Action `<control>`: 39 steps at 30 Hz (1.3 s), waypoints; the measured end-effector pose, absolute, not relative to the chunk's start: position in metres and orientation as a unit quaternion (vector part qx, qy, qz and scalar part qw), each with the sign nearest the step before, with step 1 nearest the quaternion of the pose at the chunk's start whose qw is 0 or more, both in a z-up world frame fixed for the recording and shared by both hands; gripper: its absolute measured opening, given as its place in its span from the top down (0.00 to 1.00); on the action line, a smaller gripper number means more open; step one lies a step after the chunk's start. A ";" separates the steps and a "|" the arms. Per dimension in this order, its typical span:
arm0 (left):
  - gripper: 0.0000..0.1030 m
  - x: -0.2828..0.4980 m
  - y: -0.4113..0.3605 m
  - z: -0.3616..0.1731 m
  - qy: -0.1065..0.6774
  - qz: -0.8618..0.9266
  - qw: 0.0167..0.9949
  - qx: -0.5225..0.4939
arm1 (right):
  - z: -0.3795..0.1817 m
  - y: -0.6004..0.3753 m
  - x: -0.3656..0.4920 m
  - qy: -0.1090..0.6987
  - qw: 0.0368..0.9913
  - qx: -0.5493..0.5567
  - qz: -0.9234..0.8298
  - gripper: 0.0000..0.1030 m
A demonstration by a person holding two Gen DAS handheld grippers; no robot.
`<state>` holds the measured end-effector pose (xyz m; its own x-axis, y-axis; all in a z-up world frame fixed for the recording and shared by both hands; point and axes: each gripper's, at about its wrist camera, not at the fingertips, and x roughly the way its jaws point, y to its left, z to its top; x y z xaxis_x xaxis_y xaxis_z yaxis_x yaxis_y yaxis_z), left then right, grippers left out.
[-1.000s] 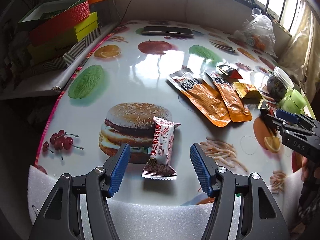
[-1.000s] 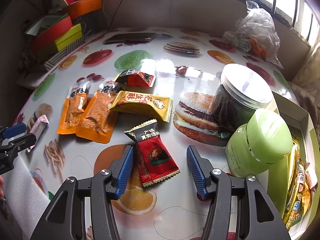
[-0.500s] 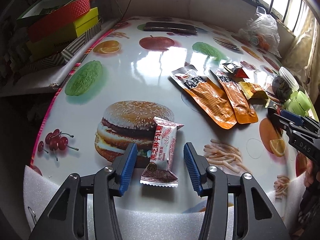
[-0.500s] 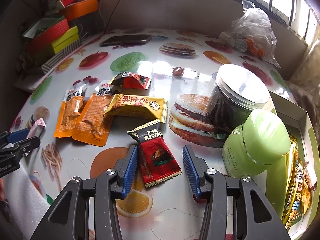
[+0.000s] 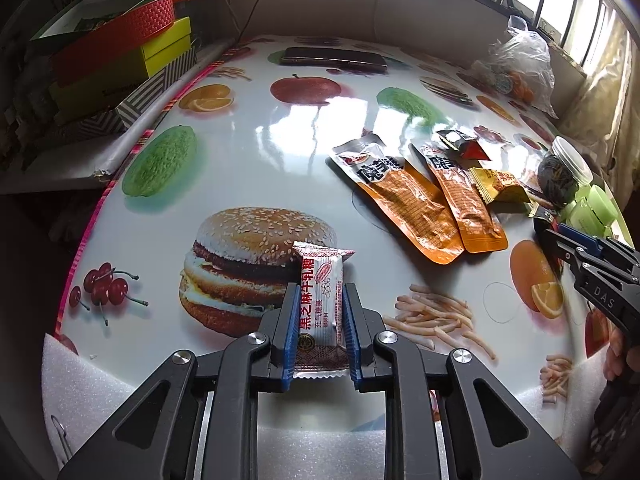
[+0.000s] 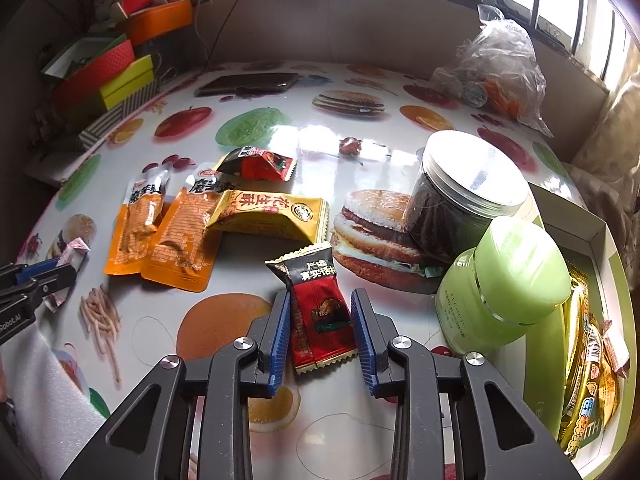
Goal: Organize snacks
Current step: 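Grasp the pink-white milk bar with the left tool while the right grasps the red candy packet, then carry the milk bar with the left tool while the right carries the red packet into the box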
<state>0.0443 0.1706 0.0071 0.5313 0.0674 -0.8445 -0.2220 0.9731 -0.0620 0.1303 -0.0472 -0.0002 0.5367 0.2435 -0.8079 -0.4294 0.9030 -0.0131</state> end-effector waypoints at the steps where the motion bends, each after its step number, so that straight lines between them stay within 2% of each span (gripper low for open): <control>1: 0.80 0.044 0.170 0.007 0.477 0.083 0.871 -0.081 | 0.000 -0.047 0.130 0.441 0.870 -0.106 0.193 0.73; 10: 0.80 0.043 0.162 0.015 0.468 0.073 0.877 -0.077 | 0.002 -0.050 0.127 0.438 0.873 -0.104 0.189 0.78; 39: 0.80 0.043 0.099 0.071 0.428 -0.003 0.903 -0.047 | 0.061 -0.081 0.085 0.392 0.898 -0.065 0.190 0.78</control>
